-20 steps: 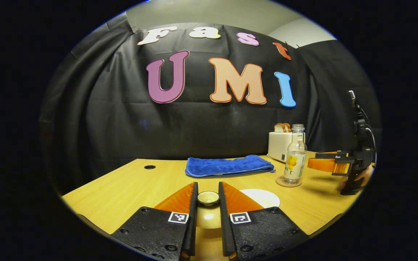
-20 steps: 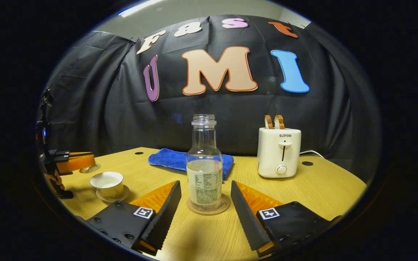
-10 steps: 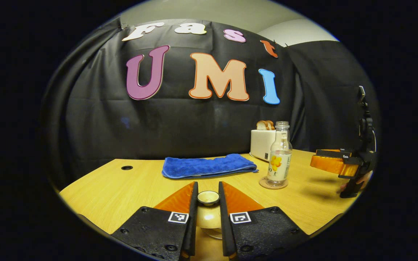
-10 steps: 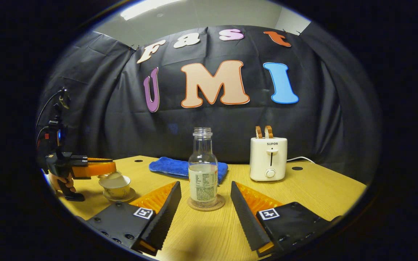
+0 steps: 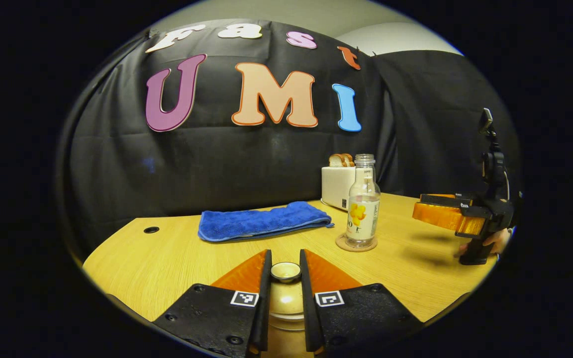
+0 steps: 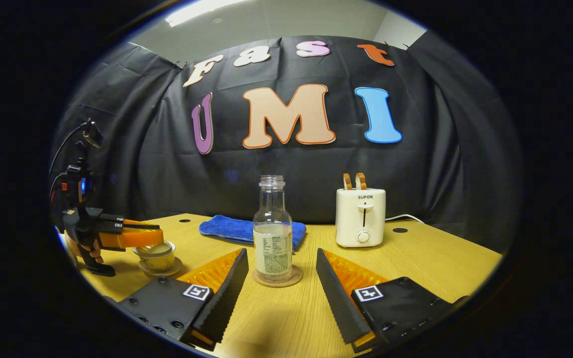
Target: Open the teacup lid with one hand, grasp the water bottle and pour water into the teacup with the other hand; after pouring, place the water bottle on the coaster and then close the teacup lid.
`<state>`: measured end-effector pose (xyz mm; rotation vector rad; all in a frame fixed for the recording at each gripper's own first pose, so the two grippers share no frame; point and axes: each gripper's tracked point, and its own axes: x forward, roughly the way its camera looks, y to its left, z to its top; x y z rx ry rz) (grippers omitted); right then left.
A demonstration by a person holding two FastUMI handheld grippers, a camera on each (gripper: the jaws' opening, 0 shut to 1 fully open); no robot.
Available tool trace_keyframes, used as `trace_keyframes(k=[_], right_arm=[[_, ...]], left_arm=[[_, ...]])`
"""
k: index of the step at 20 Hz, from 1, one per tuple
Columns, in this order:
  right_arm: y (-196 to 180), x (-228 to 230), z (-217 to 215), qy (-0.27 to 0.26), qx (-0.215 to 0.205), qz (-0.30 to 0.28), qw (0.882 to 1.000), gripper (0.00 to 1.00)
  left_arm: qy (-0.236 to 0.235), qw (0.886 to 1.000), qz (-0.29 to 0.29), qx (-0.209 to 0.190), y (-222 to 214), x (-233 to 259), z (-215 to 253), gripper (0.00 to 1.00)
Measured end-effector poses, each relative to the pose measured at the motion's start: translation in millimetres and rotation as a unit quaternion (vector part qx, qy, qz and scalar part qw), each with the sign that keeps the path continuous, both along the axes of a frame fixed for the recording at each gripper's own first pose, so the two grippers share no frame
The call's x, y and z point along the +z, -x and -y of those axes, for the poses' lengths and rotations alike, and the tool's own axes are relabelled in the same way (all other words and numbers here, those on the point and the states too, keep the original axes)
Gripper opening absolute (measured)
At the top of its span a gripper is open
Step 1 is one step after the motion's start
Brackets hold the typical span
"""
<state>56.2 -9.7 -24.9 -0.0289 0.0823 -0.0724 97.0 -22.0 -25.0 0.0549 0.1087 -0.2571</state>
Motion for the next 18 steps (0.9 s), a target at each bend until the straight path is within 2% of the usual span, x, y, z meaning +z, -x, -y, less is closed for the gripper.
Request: trace_keyframes(k=[1, 2, 7, 8, 9, 10, 12, 13, 15, 16, 18], right_arm=[[-0.1, 0.4, 0.3, 0.000, 0.000, 0.000, 1.000, 0.84], [0.0, 0.3, 0.5, 0.000, 0.000, 0.000, 1.000, 0.89], [-0.1, 0.6, 3.1, 0.001, -0.007, 0.000, 1.000, 0.89], [0.1, 0.2, 3.1, 0.001, -0.008, 0.000, 1.000, 0.84], [-0.3, 0.3, 3.4, 0.001, -0.008, 0.000, 1.000, 0.89], [0.1, 0.3, 3.6, 0.001, -0.008, 0.000, 1.000, 0.84], [0.0, 0.5, 4.2, 0.001, -0.010, 0.000, 1.000, 0.94], [-0.5, 1.1, 5.1, 0.001, -0.011, 0.000, 1.000, 0.89], [0.0, 1.0, 6.8, 0.002, -0.016, 0.000, 1.000, 0.89], [0.0, 0.3, 9.4, 0.002, -0.022, 0.000, 1.000, 0.84], [0.8, 0.5, 11.5, 0.003, -0.029, 0.000, 1.000, 0.84]], left_arm=[[-0.002, 1.000, -0.002, -0.002, -0.5, -1.1, 1.1, 0.27], [-0.003, 1.000, -0.006, -0.004, -0.3, -2.0, 1.8, 0.27], [-0.011, 1.000, -0.022, -0.010, 1.9, -6.5, 3.8, 0.27], [-0.011, 1.000, -0.025, -0.012, 2.5, -6.4, 4.7, 0.29], [-0.012, 1.000, -0.024, -0.010, 2.1, -6.9, 4.3, 0.36], [-0.013, 1.000, -0.027, -0.009, 0.9, -7.9, 4.5, 0.38], [-0.013, 1.000, -0.027, -0.007, 2.2, -7.6, 2.9, 0.65], [-0.014, 1.000, -0.025, -0.004, 2.9, -6.1, 2.5, 0.80], [-0.011, 1.000, -0.020, 0.007, 2.9, -4.4, -1.9, 0.87], [-0.008, 1.000, -0.016, 0.013, 3.9, -3.4, -4.3, 0.87], [0.001, 1.000, -0.001, 0.029, 4.7, 1.4, -11.6, 0.89]])
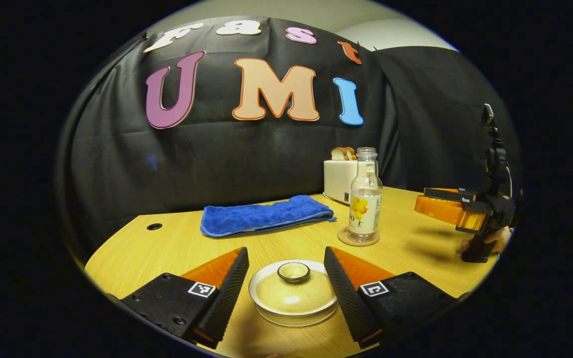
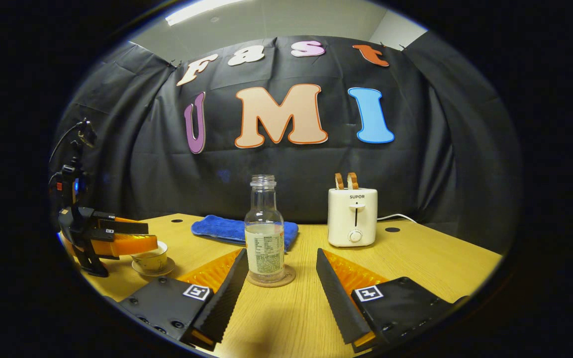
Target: Open the teacup lid with one hand, grasp the water bottle and pour water into the teacup with the other hand; after pouring, place the water bottle on the coaster and then close the teacup lid.
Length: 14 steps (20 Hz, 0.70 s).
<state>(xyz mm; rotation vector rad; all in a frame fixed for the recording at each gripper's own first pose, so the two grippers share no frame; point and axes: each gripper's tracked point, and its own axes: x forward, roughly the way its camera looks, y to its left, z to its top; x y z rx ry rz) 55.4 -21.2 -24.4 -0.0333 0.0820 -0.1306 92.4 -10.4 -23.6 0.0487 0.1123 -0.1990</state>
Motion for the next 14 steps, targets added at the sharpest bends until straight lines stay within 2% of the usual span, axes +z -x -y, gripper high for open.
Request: trace_keyframes(k=[3, 4, 6, 7, 9, 10, 14], right_arm=[[0.1, 1.1, 0.3, 0.000, -0.002, 0.000, 1.000, 0.84], [0.5, 0.7, 0.3, 0.000, -0.002, 0.000, 1.000, 0.89], [0.8, 0.4, 1.4, 0.000, -0.004, 0.000, 1.000, 0.89], [0.4, 1.0, 2.4, 0.001, -0.005, 0.001, 1.000, 0.84], [2.2, 1.1, 4.2, 0.001, -0.009, 0.001, 1.000, 0.94], [3.6, 0.9, 4.5, 0.001, -0.010, 0.001, 1.000, 0.89], [8.6, 1.8, 14.5, 0.004, -0.030, 0.003, 1.000, 0.89]], left_arm=[[0.018, 0.999, 0.026, 0.014, 4.7, 9.6, -6.5, 0.90], [0.022, 0.999, 0.032, 0.018, 5.8, 11.2, -7.9, 0.90], [0.021, 0.999, 0.040, 0.024, 9.8, 13.1, -10.1, 0.90], [0.021, 0.999, 0.042, 0.026, 11.2, 12.7, -11.3, 0.90], [0.023, 0.998, 0.045, 0.037, 15.9, 14.8, -17.0, 0.90], [0.022, 0.998, 0.049, 0.043, 20.0, 16.7, -20.3, 0.90], [0.021, 0.996, 0.051, 0.067, 36.8, 17.6, -30.0, 0.90]])
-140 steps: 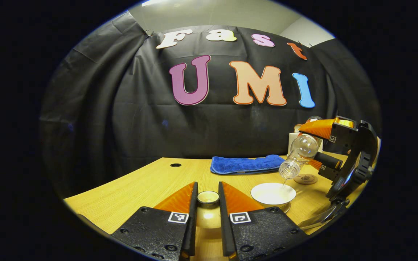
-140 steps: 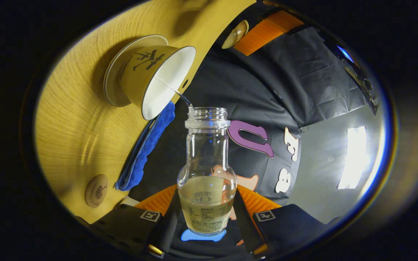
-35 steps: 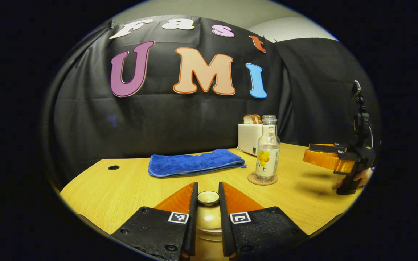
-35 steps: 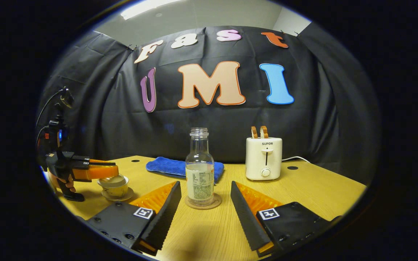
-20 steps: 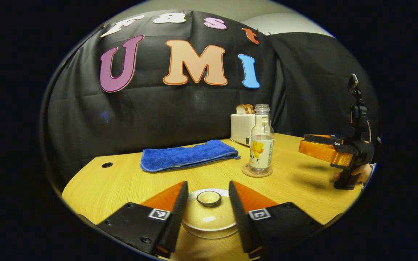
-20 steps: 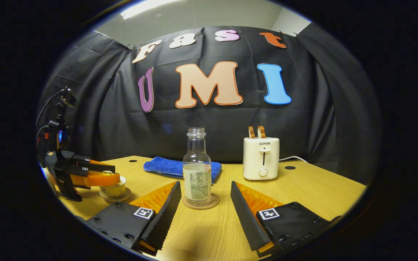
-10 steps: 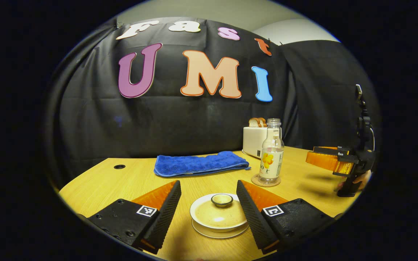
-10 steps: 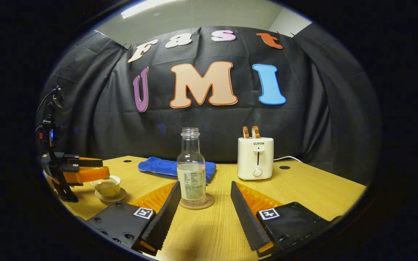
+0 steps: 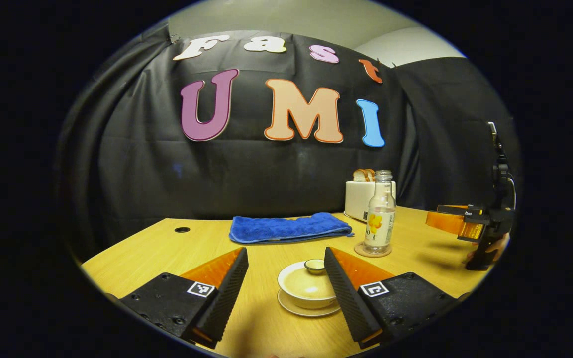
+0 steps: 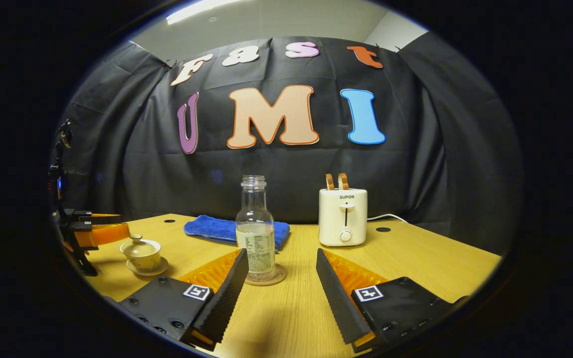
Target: Open the teacup lid with one hand, grasp the water bottle and pour water into the teacup with the other hand; after pouring, place the water bottle on the coaster and then close the teacup lid.
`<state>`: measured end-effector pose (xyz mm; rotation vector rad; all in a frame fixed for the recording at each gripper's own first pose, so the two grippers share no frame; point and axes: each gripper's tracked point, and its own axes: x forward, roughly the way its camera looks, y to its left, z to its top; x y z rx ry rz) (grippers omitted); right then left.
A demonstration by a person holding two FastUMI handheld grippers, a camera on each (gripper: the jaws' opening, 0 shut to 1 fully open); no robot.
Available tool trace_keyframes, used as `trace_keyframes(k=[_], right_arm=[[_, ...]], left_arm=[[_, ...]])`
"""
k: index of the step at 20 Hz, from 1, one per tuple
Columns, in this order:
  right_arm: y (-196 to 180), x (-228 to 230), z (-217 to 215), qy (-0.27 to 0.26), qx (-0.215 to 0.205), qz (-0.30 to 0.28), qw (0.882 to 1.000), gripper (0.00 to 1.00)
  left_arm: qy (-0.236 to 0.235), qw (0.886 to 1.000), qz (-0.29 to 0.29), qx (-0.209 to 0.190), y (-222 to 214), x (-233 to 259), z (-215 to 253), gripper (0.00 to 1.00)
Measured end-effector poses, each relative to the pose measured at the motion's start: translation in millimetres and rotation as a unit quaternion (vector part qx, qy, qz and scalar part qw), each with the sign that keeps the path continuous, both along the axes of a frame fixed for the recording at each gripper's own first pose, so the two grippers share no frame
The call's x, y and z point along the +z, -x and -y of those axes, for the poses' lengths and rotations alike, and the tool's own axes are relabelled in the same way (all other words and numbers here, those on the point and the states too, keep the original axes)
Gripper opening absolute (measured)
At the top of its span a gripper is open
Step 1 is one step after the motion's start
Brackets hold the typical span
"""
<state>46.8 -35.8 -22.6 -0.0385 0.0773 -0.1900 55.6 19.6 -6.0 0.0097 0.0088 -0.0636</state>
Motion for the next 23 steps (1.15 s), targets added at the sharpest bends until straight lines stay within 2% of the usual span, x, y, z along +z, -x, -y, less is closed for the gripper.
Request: trace_keyframes(k=[5, 8, 9, 10, 11, 14, 18, 20, 21, 23], right_arm=[[4.2, 1.2, 5.6, 0.002, -0.017, 0.002, 1.000, 0.89], [7.3, 1.3, 2.0, 0.001, -0.008, 0.002, 1.000, 0.89], [7.0, 1.5, 1.8, 0.001, -0.007, 0.003, 1.000, 0.89], [7.3, 1.2, 2.7, 0.000, -0.006, 0.001, 1.000, 0.84], [7.3, 1.4, 1.6, 0.001, -0.005, 0.002, 1.000, 0.89], [7.0, 1.5, 1.8, 0.001, -0.005, 0.002, 1.000, 0.89], [7.8, 1.0, 2.3, 0.001, -0.006, 0.002, 1.000, 0.86], [7.7, 0.9, 3.3, 0.001, -0.008, 0.002, 1.000, 0.94], [8.4, 1.4, 4.4, 0.001, -0.010, 0.002, 1.000, 0.89], [12.1, 1.6, 3.1, 0.001, -0.008, 0.002, 1.000, 0.89]], left_arm=[[-0.001, 0.997, 0.002, 0.072, 21.4, -1.2, -27.8, 0.90], [-0.002, 0.995, 0.000, 0.096, 24.8, -1.7, -34.0, 0.89], [-0.002, 0.995, 0.000, 0.101, 25.8, -2.4, -35.5, 0.90], [-0.002, 0.994, 0.001, 0.105, 25.7, -1.7, -36.7, 0.90], [-0.002, 0.994, 0.001, 0.108, 25.6, -1.4, -37.9, 0.90], [-0.002, 0.992, 0.003, 0.129, 26.9, -1.4, -45.5, 0.90], [-0.003, 0.992, 0.001, 0.129, 27.6, -3.3, -45.0, 0.90], [-0.003, 0.992, 0.002, 0.129, 27.1, -2.6, -45.2, 0.89], [-0.002, 0.992, 0.003, 0.130, 26.7, -2.4, -44.5, 0.89], [-0.002, 0.991, 0.003, 0.132, 27.0, -2.3, -46.1, 0.89]])
